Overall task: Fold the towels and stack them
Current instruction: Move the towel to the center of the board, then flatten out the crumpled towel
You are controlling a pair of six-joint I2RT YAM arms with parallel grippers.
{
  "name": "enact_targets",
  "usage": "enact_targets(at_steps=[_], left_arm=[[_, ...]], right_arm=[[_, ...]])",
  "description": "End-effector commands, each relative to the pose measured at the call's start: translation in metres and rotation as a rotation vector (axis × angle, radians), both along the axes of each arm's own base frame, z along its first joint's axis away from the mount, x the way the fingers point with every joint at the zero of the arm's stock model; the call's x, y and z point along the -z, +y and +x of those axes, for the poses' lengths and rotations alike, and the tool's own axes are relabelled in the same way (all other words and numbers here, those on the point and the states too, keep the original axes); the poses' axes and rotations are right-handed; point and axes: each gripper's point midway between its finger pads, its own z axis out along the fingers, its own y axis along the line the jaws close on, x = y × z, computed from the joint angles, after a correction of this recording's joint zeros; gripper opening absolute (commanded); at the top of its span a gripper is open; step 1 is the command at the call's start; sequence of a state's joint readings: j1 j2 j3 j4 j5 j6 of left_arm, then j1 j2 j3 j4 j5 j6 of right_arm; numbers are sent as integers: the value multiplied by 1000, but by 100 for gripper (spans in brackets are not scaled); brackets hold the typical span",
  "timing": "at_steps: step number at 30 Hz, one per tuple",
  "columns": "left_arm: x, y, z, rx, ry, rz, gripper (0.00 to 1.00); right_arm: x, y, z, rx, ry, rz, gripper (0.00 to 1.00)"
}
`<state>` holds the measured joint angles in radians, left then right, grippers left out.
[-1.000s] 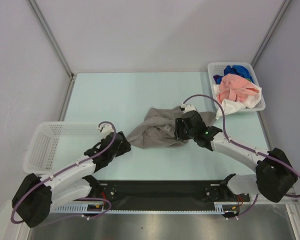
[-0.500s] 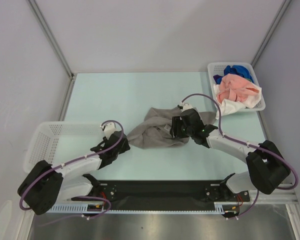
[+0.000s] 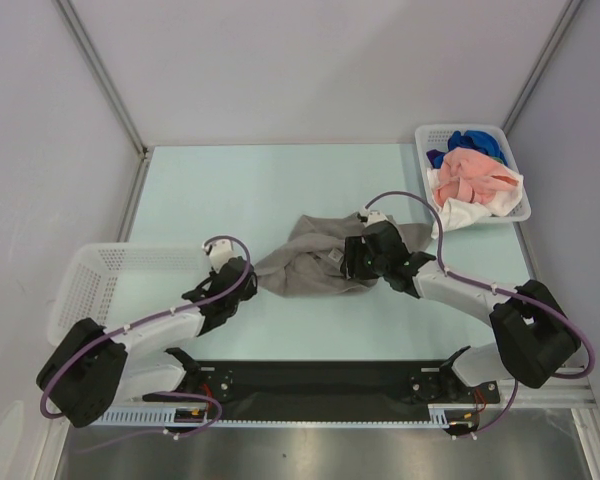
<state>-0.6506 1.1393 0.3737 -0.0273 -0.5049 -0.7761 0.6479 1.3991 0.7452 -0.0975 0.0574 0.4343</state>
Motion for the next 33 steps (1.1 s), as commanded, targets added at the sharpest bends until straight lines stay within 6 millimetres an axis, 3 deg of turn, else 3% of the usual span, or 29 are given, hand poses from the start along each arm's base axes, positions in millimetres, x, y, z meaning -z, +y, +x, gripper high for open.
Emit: enact_targets(at_steps=[1, 10, 18, 23, 27, 33], left_arm=[[-27, -9, 22, 1, -96, -10, 36], [-22, -16, 27, 28, -85, 7, 27], [-23, -23, 30, 40, -81, -13, 27], [-26, -25, 31, 49, -89, -9, 30], [-31, -26, 32, 57, -99, -8, 34], [-38, -29, 35, 82, -121, -10, 40]], right_arm=[[-8, 5, 7, 4, -23, 41, 61], [0, 4, 16, 21, 1, 59, 59], [-4, 8, 35, 42, -26, 115, 55], [-5, 6, 51, 67, -33, 113, 35], [-14, -7, 62, 115, -39, 112, 1], [-37, -55, 67, 234, -78, 20, 0]])
